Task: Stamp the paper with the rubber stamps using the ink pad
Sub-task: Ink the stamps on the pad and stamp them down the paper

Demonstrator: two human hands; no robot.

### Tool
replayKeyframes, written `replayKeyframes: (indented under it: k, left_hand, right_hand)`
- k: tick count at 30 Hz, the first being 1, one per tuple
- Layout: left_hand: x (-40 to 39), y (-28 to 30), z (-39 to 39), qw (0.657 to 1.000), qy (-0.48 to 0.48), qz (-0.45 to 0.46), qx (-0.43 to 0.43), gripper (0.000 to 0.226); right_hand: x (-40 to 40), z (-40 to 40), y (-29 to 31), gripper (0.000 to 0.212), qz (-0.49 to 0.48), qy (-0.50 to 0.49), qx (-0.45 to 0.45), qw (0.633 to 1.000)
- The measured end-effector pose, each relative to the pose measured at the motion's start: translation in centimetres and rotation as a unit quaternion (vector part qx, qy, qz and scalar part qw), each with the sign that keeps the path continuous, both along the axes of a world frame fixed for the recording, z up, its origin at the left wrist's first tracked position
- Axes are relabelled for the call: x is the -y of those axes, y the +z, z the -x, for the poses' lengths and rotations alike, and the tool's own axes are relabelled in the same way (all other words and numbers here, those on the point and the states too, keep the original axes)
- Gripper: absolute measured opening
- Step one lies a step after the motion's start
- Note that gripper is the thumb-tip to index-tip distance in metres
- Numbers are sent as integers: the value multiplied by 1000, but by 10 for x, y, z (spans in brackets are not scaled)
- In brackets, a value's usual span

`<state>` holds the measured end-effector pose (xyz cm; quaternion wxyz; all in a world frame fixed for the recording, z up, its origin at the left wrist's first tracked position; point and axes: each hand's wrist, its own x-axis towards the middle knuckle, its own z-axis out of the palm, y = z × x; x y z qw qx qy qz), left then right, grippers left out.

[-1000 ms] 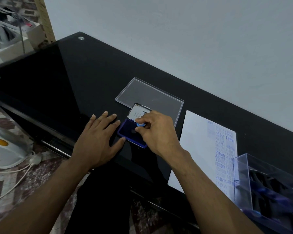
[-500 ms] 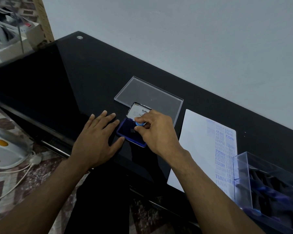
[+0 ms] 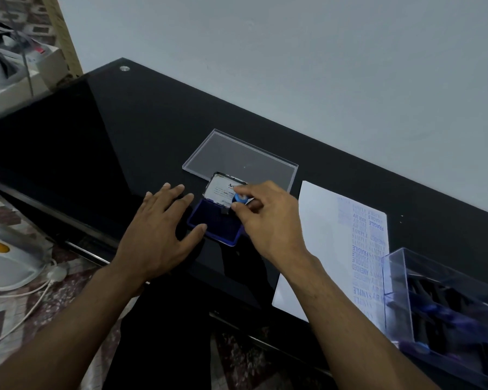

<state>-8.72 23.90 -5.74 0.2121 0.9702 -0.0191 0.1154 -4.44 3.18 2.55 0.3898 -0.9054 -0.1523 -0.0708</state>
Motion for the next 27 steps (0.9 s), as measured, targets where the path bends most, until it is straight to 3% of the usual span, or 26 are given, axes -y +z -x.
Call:
replayKeyframes:
  k: [14, 27]
  left_hand:
    - [125, 30, -33, 993, -101, 48, 27, 67]
    - [207, 20, -84, 982, -188, 27, 12, 67]
  right_hand:
    - [121, 4, 15, 22, -31, -141, 33, 989]
    - [201, -15, 17, 23, -26, -213, 56, 975]
